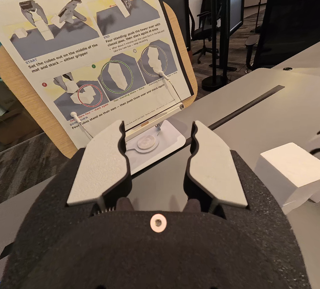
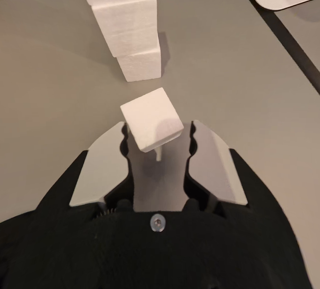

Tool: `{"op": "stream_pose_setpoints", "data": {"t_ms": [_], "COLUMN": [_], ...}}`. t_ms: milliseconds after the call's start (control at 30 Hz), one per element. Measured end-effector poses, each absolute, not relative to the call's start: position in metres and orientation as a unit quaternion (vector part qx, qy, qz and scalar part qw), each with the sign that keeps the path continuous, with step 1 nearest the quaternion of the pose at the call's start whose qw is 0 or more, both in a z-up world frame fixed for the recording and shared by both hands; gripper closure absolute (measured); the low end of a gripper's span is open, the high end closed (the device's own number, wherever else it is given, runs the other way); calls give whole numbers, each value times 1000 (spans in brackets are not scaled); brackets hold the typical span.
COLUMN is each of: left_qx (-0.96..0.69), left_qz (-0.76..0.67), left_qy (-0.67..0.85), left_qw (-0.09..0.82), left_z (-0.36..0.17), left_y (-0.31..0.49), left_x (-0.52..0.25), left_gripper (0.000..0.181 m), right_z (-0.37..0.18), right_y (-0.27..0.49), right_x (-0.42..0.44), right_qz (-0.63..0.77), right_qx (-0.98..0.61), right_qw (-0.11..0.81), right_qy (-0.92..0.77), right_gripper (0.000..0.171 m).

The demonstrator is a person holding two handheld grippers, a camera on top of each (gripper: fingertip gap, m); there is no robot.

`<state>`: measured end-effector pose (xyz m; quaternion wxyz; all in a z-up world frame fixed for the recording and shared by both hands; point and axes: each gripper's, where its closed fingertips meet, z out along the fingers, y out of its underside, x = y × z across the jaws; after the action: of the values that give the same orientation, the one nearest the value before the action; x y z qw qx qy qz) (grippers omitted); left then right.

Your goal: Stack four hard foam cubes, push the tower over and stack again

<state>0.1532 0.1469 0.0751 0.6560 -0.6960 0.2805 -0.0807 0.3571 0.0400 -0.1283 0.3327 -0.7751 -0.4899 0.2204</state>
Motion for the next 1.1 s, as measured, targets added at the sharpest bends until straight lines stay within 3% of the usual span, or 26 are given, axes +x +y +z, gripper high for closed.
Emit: {"op": "stream_pose_setpoints", "data": {"t_ms": [33, 167, 333, 433, 700, 1100], "left_qx": [-697, -698, -696, -699, -704, -697], "left_qz": [-78, -68, -71, -68, -76, -83], "left_qy": [282, 284, 273, 271, 270, 268], "left_qw": [655, 654, 660, 658, 652, 660], "left_z": [74, 74, 80, 79, 78, 85], "left_y": [147, 148, 148, 149, 149, 147], "left_x": [153, 152, 145, 142, 140, 138], "left_gripper": [108, 108, 109, 109, 109, 111], "right_z": [-129, -106, 17, 60, 32, 22], "right_y": [39, 40, 46, 45, 50, 56], "right_x": [356, 357, 333, 304, 267, 262], "right_qz": [229, 240, 250, 271, 192, 180], "right_qx": [-774, -774, -739, -742, -798, -807], "right_qw": [331, 357, 486, 495, 429, 416], "right_qy": [-489, -465, -394, -361, -377, -378], "right_gripper": [109, 109, 110, 110, 109, 109]}}
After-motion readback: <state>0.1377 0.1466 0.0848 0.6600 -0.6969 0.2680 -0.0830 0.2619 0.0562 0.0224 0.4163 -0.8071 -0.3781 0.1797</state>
